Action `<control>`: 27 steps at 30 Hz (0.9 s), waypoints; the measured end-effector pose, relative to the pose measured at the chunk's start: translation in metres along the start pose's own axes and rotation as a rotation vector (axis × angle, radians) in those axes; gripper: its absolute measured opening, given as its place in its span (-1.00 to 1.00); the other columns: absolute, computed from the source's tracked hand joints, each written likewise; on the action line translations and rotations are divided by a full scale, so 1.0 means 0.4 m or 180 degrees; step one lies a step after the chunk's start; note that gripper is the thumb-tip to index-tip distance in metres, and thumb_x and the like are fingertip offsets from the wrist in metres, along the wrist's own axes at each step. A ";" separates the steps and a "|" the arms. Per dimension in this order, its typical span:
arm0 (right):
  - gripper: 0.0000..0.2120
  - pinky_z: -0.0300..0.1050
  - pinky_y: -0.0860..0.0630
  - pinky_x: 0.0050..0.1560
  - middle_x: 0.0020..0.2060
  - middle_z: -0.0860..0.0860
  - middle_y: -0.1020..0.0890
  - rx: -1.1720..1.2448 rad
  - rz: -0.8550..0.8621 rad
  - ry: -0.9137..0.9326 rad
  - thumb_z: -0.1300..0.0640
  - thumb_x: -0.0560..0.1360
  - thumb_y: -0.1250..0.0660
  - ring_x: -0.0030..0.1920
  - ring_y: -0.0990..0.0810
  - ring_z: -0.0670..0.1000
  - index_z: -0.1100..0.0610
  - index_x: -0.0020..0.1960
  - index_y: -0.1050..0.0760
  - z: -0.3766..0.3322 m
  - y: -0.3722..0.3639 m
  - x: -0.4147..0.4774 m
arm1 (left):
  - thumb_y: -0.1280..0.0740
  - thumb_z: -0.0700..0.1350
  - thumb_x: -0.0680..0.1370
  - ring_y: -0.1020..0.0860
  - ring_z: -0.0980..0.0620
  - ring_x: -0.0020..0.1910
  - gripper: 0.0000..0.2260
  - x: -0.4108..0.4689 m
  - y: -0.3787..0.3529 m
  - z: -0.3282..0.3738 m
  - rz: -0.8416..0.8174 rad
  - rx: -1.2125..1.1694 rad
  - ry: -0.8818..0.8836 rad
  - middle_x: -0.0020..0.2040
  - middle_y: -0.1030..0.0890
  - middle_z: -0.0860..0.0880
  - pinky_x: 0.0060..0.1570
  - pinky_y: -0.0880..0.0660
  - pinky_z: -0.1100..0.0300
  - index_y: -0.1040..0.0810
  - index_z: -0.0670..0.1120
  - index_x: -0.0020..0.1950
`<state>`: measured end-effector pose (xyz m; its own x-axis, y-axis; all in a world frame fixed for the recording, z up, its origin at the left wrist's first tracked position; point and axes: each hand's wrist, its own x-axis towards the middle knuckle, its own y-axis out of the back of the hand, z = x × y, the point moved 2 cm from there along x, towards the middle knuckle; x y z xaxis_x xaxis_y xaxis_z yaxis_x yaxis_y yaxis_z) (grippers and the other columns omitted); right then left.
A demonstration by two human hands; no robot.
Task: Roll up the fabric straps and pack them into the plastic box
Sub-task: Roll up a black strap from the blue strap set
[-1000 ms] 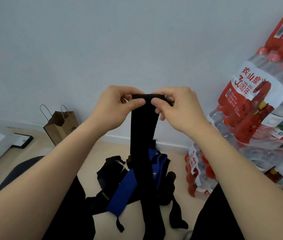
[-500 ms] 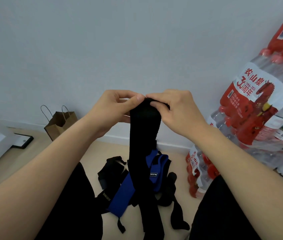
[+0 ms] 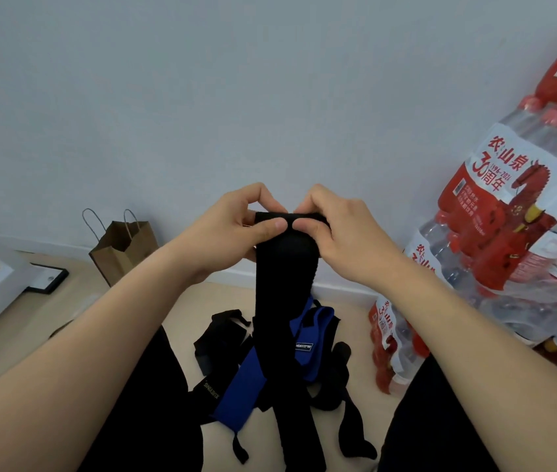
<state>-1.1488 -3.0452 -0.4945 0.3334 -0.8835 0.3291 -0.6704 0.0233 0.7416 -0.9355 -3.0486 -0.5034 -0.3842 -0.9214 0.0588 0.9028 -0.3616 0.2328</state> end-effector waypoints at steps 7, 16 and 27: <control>-0.87 -0.25 -0.63 -0.06 -0.16 -0.16 -0.76 0.0679 0.0185 -0.0149 0.11 0.52 -0.61 -0.13 -0.75 -0.10 -0.07 0.02 -0.73 0.003 0.014 -0.006 | -0.56 -0.21 0.57 -0.77 -0.07 -0.07 -0.90 0.009 0.002 -0.010 0.0265 -0.0441 0.0151 -0.01 -0.79 -0.16 -0.07 -0.66 0.18 -0.71 -0.06 0.03; -0.90 -0.15 -0.54 -0.12 -0.18 -0.12 -0.70 0.0149 -0.0259 -0.0202 0.14 0.65 -0.44 -0.22 -0.65 -0.15 0.00 0.01 -0.54 0.013 0.012 -0.015 | -0.45 0.03 0.67 -0.76 -0.15 -0.13 -0.81 0.000 -0.009 -0.010 -0.0069 0.0024 0.0319 -0.07 -0.77 -0.19 -0.15 -0.72 0.00 -0.58 -0.08 0.02; -0.89 -0.22 -0.55 -0.13 -0.25 -0.20 -0.73 0.0622 -0.0551 -0.0235 0.08 0.63 -0.50 -0.27 -0.67 -0.19 -0.06 0.13 -0.70 0.007 0.026 -0.019 | -0.63 -0.27 0.47 -0.76 -0.09 -0.07 -0.70 -0.011 0.004 0.004 0.0164 -0.0377 0.0306 -0.08 -0.75 -0.13 -0.09 -0.69 0.14 -0.74 -0.06 0.16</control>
<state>-1.1602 -3.0394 -0.4910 0.4098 -0.8983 0.1584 -0.7253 -0.2155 0.6538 -0.9327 -3.0450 -0.5016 -0.3216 -0.9465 -0.0269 0.9395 -0.3225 0.1154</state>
